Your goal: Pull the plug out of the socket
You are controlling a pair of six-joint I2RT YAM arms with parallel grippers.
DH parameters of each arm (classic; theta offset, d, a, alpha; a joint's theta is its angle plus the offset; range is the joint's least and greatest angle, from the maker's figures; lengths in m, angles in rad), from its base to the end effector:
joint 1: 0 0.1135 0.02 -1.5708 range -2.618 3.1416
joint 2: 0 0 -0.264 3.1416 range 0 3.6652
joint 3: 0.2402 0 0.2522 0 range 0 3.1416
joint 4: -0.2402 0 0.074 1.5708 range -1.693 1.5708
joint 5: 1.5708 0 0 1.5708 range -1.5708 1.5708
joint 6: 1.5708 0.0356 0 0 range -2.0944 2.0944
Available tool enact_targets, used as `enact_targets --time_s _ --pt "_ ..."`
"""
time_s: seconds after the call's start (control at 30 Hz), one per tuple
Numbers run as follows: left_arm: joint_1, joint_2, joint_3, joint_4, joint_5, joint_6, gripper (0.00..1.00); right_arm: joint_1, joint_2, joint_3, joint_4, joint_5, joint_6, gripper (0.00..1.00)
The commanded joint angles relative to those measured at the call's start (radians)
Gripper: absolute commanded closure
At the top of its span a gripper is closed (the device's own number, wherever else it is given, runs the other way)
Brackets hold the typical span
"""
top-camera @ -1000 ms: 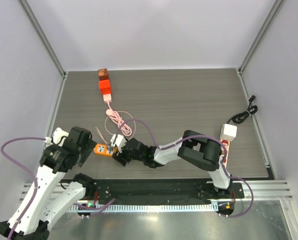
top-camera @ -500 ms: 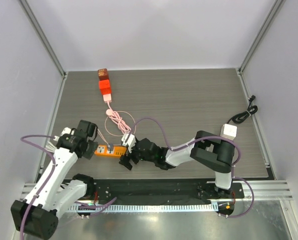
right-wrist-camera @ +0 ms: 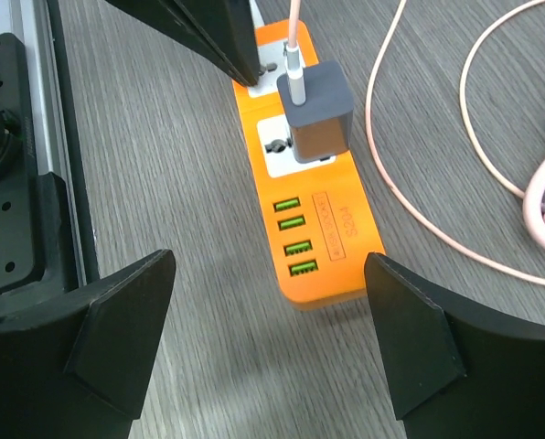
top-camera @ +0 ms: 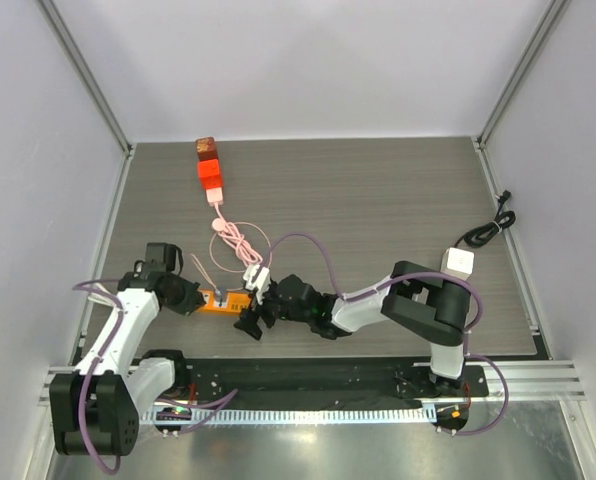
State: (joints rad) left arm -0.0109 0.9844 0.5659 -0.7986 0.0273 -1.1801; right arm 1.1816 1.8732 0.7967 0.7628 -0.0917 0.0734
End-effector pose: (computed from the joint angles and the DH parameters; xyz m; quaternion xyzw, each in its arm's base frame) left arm 0.1601 -0.0027 0.1859 -0.5412 0.8222 -0.1098 0.1381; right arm 0.1380 0.3452 0.1446 -0.4481 0.6730 0.3749 0.4537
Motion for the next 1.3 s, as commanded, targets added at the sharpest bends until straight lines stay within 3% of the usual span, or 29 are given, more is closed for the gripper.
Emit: enact_targets --time_s 0.0,0.43,0.53,0.67,1.27 --pt "0.008 0.008 0.008 0.076 0.028 0.037 1.0 -0.002 0.017 0.062 0.041 -0.016 -0.021 0.11" --pt "0.006 0.065 -0.027 0.095 0.013 0.03 1.0 -0.011 0.128 0.328 -0.178 -0.022 -0.113 0.3" --pt "0.006 0.059 -0.046 0.095 0.01 0.025 1.0 -0.01 0.149 0.328 -0.151 -0.017 -0.119 0.31" --pt "0.008 0.057 -0.06 0.09 -0.009 0.023 1.0 -0.01 0.158 0.308 -0.112 0.012 -0.121 0.42" --pt "0.008 0.083 -0.057 0.038 -0.021 0.011 1.0 -0.011 0.23 0.386 -0.103 0.023 -0.152 0.46"
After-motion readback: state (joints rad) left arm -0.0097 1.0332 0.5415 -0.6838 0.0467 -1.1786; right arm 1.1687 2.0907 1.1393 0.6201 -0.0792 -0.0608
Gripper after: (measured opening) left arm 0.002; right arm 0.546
